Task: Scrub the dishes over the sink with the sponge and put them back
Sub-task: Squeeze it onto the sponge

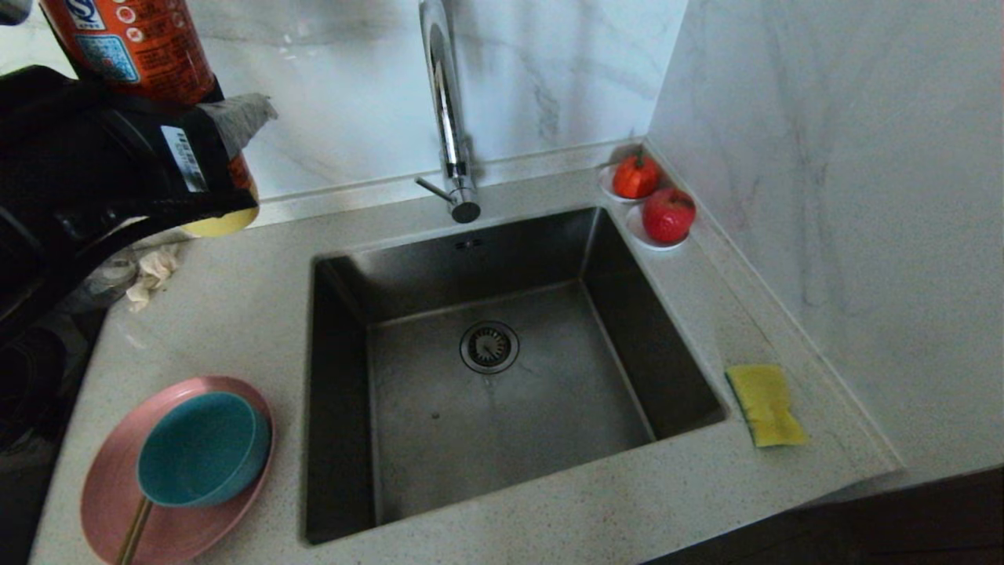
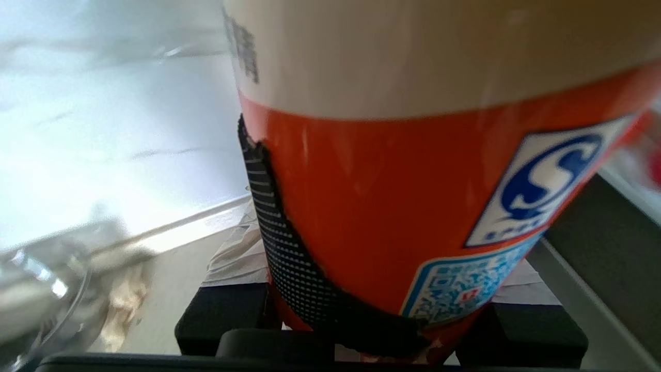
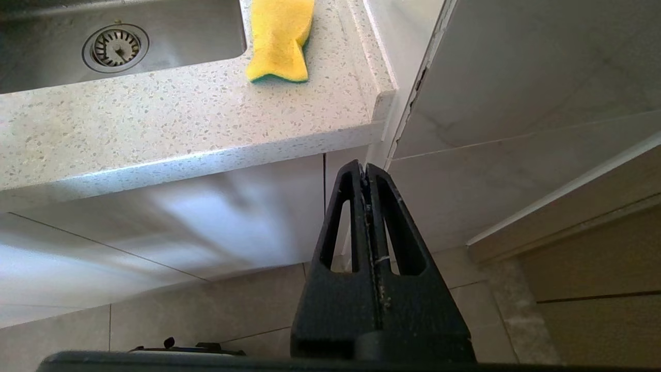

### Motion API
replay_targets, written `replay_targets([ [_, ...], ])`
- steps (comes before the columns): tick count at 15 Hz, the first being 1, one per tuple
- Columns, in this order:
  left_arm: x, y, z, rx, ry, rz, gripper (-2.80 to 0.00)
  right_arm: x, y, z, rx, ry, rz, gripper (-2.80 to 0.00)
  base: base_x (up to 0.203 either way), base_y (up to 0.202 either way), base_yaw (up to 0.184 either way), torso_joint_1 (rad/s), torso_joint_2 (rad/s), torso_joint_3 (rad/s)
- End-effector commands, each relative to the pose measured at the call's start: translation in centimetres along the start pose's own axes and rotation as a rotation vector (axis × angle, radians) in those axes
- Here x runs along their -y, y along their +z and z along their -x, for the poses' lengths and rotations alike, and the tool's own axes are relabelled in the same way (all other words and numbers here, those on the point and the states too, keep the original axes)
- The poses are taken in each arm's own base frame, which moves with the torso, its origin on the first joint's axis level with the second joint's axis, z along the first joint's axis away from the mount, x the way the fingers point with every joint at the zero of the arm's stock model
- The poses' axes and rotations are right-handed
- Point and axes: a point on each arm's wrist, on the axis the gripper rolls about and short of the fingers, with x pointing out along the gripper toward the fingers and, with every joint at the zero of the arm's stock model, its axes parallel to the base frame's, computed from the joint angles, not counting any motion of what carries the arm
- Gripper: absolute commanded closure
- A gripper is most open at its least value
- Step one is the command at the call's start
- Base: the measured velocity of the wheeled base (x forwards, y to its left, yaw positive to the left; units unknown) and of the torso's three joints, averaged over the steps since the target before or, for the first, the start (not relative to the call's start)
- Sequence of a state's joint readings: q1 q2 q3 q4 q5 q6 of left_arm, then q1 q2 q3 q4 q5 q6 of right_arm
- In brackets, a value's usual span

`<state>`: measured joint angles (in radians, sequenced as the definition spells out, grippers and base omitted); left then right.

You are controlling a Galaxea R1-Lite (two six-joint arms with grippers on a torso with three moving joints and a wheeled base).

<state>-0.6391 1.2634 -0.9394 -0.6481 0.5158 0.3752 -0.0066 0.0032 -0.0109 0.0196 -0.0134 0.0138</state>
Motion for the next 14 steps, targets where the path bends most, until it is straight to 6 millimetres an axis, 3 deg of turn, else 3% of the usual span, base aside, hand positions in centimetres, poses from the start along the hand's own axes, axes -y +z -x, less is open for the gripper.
replay_targets([
  [1, 0.5, 0.0, 1.0, 0.005, -0.116, -0.024, 0.0, 0.0, 0.0, 0.0, 0.0, 0.0, 0.0, 0.0, 0.0, 0.0, 0.0, 0.0, 0.0, 0.0],
  [6, 1.3, -0.4, 2.1, -0.053, -0.378, -0.106, 0.0, 0.0, 0.0, 0.0, 0.0, 0.0, 0.0, 0.0, 0.0, 0.0, 0.0, 0.0, 0.0, 0.0],
  [11, 4.4, 0.5, 0.5, -0.089, -0.485, -0.143, 0.0, 0.0, 0.0, 0.0, 0.0, 0.0, 0.0, 0.0, 0.0, 0.0, 0.0, 0.0, 0.0, 0.0],
  [14, 7.2, 1.1, 1.1, -0.125, -0.624, -0.195, 0.0, 0.0, 0.0, 0.0, 0.0, 0.0, 0.0, 0.0, 0.0, 0.0, 0.0, 0.0, 0.0, 0.0],
])
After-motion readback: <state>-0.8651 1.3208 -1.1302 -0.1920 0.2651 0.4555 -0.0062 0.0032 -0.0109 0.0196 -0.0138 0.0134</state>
